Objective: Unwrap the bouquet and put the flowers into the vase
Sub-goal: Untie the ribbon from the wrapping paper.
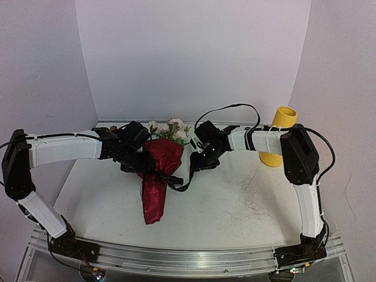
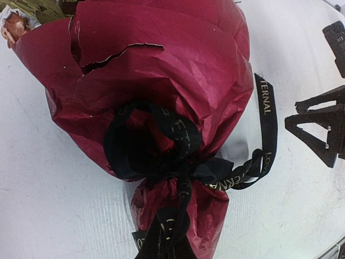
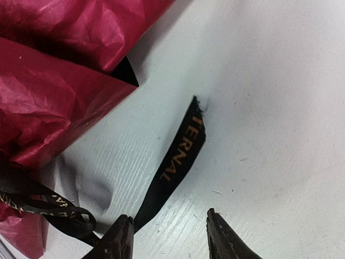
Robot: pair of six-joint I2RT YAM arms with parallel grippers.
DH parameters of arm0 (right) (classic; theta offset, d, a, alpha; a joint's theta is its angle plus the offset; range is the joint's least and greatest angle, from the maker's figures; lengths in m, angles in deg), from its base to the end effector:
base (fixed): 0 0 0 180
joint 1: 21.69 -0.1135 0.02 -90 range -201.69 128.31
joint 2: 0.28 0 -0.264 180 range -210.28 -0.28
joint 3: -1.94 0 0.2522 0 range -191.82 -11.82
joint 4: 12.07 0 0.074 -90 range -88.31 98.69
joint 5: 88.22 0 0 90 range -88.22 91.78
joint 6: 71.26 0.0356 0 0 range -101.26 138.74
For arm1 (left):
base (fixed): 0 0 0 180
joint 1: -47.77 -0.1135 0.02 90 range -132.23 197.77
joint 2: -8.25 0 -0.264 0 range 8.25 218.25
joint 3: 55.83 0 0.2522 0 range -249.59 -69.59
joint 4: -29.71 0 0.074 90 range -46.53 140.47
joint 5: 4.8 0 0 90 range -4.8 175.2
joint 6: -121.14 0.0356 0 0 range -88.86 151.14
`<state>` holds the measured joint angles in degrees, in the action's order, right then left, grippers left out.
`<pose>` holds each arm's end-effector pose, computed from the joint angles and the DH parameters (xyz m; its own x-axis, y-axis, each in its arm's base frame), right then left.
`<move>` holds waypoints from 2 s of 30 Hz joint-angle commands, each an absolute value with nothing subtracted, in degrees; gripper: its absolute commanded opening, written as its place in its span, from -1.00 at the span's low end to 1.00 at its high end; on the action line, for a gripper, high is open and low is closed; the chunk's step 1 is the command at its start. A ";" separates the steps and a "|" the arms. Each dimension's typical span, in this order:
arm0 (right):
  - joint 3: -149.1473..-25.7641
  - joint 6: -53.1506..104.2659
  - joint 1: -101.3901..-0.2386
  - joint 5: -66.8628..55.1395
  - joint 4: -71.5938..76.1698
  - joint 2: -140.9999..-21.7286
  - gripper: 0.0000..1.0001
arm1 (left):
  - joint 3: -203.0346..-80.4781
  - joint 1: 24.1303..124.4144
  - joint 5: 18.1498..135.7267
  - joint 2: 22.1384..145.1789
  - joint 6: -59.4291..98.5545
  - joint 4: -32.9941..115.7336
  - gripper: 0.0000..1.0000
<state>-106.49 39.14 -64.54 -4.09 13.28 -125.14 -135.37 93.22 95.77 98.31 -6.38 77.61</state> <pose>0.3600 0.3389 0.1859 -0.7131 -0.1886 -0.6752 -0.5162 0.7929 0.3238 0.2329 -0.2273 0.2386 -0.8596 0.0198 -0.5105 0.1382 0.9710 -0.1950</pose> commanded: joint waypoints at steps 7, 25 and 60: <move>-112.66 39.01 -65.42 -1.44 19.80 -130.18 0.09 | -134.78 93.30 95.36 98.45 -7.64 78.37 -1.00; -114.76 51.81 -66.88 -3.01 23.30 -134.35 -0.02 | -134.54 93.30 93.56 99.01 -6.03 78.37 -1.00; -103.92 51.28 -58.45 11.02 23.49 -116.14 -1.00 | -135.28 93.65 88.73 103.70 2.06 78.19 -1.00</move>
<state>-106.46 53.39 -60.64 6.17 20.62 -121.85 -132.85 93.22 91.37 103.34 -0.69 77.97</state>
